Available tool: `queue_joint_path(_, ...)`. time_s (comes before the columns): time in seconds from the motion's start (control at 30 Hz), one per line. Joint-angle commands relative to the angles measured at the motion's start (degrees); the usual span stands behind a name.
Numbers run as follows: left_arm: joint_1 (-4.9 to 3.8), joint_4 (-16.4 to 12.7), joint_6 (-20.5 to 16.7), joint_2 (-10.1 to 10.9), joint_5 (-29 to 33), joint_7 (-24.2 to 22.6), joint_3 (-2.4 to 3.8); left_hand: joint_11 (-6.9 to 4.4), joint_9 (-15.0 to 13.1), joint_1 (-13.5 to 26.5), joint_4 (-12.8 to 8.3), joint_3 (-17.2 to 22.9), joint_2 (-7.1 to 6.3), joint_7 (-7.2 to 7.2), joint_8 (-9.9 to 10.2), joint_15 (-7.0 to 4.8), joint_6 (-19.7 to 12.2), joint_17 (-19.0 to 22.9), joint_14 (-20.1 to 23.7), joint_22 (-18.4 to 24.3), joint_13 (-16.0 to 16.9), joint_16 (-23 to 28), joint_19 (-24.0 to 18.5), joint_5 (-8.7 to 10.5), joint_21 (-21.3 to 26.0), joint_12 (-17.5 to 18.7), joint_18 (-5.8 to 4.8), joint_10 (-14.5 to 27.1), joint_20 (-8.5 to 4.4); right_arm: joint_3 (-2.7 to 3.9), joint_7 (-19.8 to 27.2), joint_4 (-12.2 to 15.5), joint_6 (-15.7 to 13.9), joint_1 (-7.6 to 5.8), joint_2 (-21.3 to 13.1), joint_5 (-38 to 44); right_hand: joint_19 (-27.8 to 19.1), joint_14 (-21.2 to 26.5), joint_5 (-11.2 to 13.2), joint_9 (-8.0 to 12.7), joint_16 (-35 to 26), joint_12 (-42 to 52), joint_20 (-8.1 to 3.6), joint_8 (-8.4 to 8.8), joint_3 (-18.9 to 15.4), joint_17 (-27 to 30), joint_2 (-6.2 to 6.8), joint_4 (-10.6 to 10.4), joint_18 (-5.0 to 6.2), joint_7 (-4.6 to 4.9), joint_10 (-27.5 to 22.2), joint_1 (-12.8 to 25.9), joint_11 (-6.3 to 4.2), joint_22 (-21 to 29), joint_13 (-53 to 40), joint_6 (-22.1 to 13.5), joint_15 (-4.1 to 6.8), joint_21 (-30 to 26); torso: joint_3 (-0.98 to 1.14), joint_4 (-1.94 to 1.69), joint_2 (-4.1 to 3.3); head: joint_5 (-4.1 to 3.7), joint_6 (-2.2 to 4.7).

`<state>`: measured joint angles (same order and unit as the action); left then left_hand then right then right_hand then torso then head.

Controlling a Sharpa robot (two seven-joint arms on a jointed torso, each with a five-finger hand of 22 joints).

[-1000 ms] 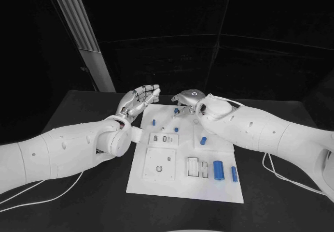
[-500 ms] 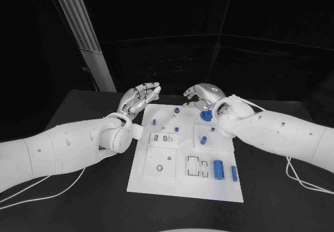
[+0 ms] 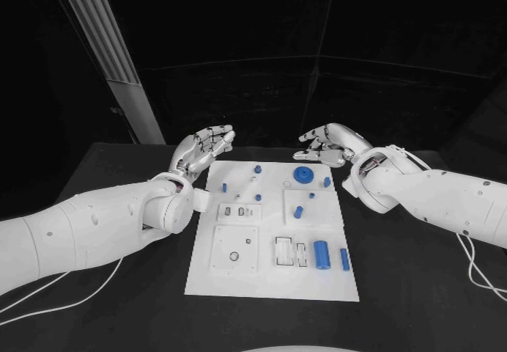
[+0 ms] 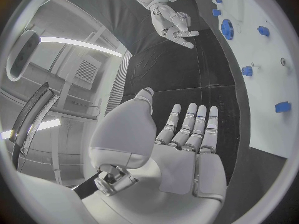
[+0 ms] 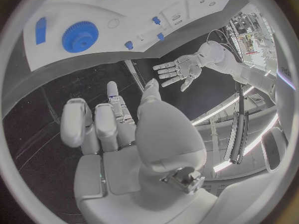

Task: Assemble the parts on the task board

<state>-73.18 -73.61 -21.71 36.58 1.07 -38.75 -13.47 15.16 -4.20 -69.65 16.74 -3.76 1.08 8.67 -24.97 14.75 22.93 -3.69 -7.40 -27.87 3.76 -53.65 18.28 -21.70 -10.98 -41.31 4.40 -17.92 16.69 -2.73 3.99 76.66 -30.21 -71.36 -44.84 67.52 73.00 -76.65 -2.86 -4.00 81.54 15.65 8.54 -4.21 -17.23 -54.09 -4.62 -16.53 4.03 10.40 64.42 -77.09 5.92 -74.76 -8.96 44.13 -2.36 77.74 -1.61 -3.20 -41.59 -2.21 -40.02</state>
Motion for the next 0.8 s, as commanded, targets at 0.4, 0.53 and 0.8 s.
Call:
queue_joint_path(0.4, 0.06, -0.5, 1.1, 0.1, -0.3, -17.7, 0.03, 0.03, 0.1, 0.0, 0.0, -0.2, 0.48, 8.27, -0.3, 0.31, -0.5, 0.0, -0.2, 0.1, 0.0, -0.4, -0.3, -0.31, -0.2, -0.2, 0.25, 0.2, 0.00, -0.08, -5.3, -6.0, 9.4, -0.05, 1.8, 11.3, -7.5, -5.3, 0.0, -2.1, 8.1, 73.1, -1.08, -7.89, 13.2, -24.9, 11.66, -0.3, 1.55, -5.40, 15.4, 15.4, -2.12, 0.2, -75.5, -6.4, 0.96, -4.0, 0.03, -0.14, -0.09, -2.60, 0.33)
queue_joint_path(0.53, 0.06, -0.6, 1.0, 0.2, -0.3, -17.5, 0.03, 0.04, 0.1, 0.0, 0.0, -0.2, 0.48, 8.27, -0.2, 0.31, -0.5, 0.0, -0.2, 0.2, 0.0, -0.4, -0.4, -0.32, -0.1, -0.2, 0.24, 0.2, 0.00, -0.10, -6.5, -7.7, 8.5, -0.01, 3.0, 13.5, 6.6, -13.3, -0.4, -2.2, 8.5, 74.4, -0.99, -9.92, 13.5, -35.9, 11.54, -0.2, -1.66, -5.00, 25.6, 15.2, -2.00, -9.7, -81.0, -7.1, 0.66, 6.4, 0.05, 0.02, -0.05, -2.52, 0.13)
queue_joint_path(0.8, 0.06, -0.9, 1.0, 0.7, -0.3, -17.4, 0.03, 0.04, 0.1, 0.0, 0.0, -0.2, 0.48, 8.27, -0.2, 0.31, -0.5, 0.0, -0.2, 0.2, 0.0, -0.4, -0.4, -0.32, -0.1, -0.2, 0.24, 0.2, 0.00, -0.12, -8.4, -9.2, 6.6, 0.15, 4.5, 15.1, 17.0, -13.3, -2.0, -2.7, 8.5, 74.4, -1.25, -13.94, 18.2, -35.9, 12.73, -0.5, -4.03, -2.66, 25.6, 11.3, -2.61, -15.2, -81.0, -4.2, 1.27, 12.3, 0.03, 0.01, -0.03, -2.55, -0.06)
